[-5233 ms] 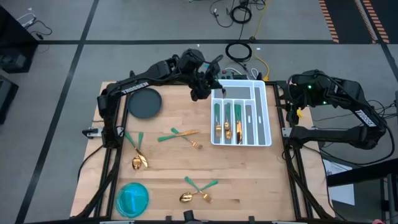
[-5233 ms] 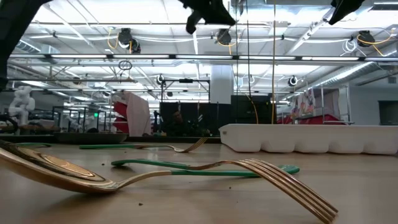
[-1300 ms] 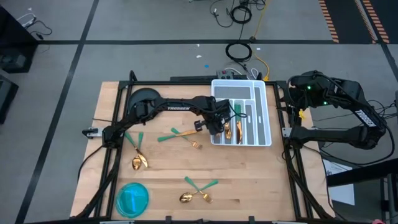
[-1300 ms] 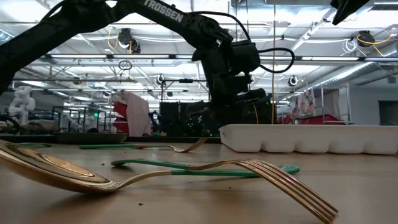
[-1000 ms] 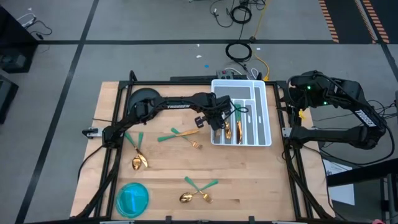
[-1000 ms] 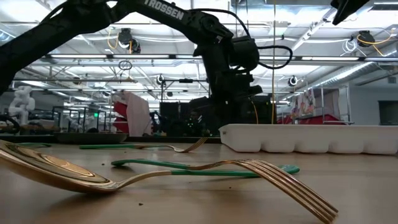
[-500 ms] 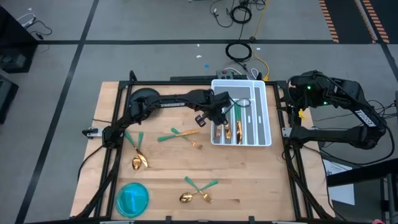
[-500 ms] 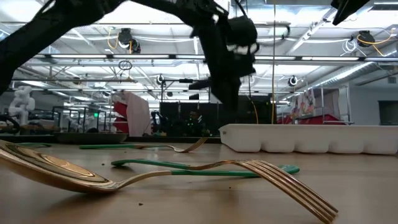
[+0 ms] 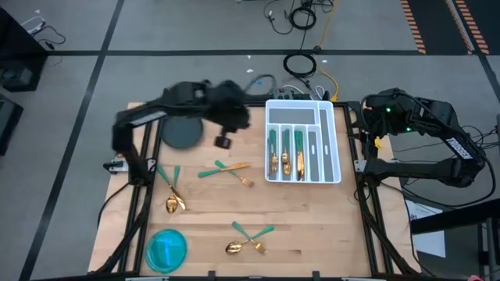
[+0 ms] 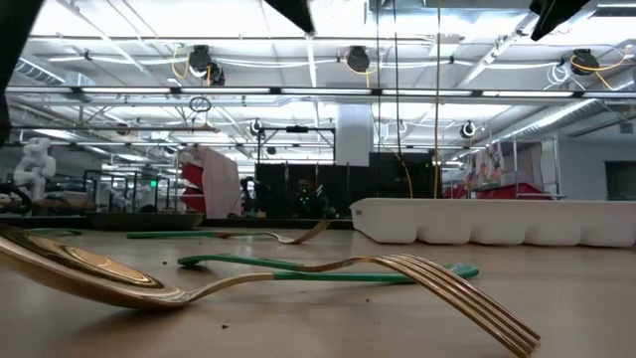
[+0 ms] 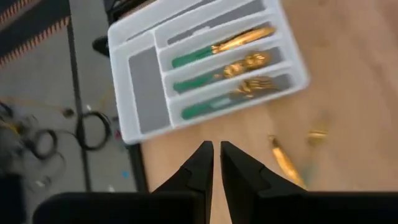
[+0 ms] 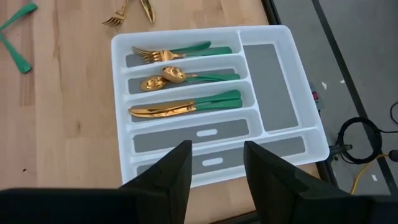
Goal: Sort silverware
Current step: Put the green fork into the white silverware organizer
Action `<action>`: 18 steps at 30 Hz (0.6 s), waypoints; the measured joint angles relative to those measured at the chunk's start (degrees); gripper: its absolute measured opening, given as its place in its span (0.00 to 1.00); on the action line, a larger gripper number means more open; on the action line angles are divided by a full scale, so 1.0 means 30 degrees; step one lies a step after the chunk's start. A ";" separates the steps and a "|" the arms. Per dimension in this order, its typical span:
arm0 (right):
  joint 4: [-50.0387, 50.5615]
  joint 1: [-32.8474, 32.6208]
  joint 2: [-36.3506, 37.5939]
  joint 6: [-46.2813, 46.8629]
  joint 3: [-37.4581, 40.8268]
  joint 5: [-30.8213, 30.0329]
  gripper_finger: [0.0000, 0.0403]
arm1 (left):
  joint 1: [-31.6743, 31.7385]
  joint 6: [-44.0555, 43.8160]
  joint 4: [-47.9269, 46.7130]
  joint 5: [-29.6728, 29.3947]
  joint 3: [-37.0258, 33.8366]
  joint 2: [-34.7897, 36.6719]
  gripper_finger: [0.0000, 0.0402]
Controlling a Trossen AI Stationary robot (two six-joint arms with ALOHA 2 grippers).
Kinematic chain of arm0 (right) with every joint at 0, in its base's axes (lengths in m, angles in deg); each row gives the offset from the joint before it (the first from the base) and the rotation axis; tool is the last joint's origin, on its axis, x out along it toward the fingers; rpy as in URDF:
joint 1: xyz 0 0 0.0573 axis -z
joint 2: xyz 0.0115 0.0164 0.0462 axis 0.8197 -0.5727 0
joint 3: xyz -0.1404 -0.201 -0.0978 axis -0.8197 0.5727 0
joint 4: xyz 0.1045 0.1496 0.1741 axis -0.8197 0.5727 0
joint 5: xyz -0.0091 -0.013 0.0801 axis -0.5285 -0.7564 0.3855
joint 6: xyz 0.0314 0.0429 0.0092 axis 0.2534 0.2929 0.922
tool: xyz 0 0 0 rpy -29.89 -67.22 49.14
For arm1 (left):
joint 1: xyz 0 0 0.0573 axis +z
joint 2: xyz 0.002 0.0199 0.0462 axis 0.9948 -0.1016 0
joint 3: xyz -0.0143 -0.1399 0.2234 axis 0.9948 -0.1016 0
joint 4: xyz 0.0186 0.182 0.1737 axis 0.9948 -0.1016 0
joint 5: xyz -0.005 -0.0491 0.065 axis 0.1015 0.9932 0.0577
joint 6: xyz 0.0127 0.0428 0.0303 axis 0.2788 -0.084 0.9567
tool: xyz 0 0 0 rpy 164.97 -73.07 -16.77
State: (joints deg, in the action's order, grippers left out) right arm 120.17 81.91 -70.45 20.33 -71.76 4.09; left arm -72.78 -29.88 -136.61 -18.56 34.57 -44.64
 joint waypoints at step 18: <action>-0.1239 0.0003 0.0007 0.0552 0.0000 0.0007 0.34 | -0.3431 -0.5725 -0.5479 0.0641 -0.6508 0.4711 0.10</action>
State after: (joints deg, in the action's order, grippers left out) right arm 116.46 81.92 -70.43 21.99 -71.76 4.12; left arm -83.07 -47.05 -153.05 -16.64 15.04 -30.51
